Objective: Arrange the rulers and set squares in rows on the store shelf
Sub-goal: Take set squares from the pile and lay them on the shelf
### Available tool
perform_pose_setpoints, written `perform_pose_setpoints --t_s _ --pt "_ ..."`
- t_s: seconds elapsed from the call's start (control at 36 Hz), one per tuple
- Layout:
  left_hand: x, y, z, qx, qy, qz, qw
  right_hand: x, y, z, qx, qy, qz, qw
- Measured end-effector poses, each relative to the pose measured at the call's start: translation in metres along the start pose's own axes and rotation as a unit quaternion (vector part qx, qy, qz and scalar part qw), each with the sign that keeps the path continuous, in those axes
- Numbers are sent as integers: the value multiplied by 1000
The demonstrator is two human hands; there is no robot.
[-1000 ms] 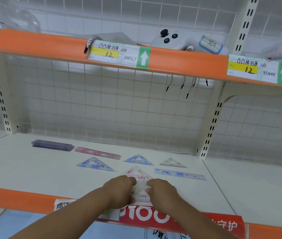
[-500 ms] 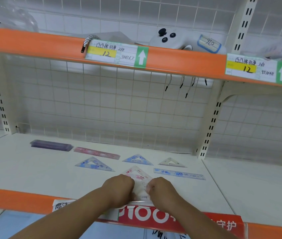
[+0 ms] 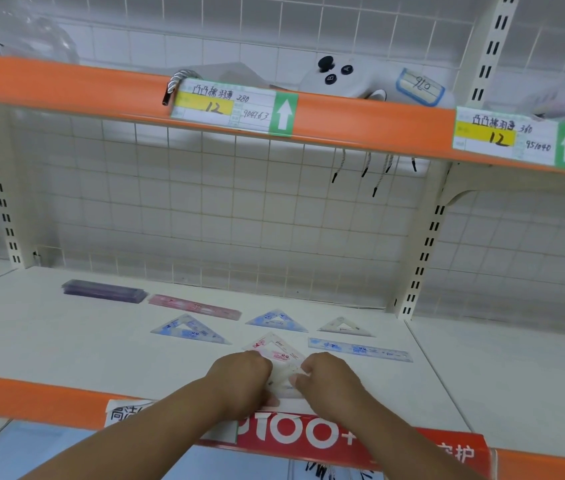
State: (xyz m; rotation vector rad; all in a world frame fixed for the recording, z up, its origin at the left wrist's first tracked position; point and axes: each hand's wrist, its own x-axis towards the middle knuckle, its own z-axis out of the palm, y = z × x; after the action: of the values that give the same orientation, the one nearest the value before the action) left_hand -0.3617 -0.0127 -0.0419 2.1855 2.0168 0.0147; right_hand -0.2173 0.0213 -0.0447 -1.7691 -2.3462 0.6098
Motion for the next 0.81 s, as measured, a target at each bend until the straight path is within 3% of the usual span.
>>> perform_pose_setpoints --t_s 0.19,0.33,0.81 --pt "0 0 0 20 11 -1 1000 -10 -6 -9 -192 0 -39 981" --pt "0 -2 0 24 13 -3 1000 -12 -11 -9 -250 24 -56 966" --pt "0 -2 -2 13 29 0 1000 -6 -8 -7 -205 15 -44 978"
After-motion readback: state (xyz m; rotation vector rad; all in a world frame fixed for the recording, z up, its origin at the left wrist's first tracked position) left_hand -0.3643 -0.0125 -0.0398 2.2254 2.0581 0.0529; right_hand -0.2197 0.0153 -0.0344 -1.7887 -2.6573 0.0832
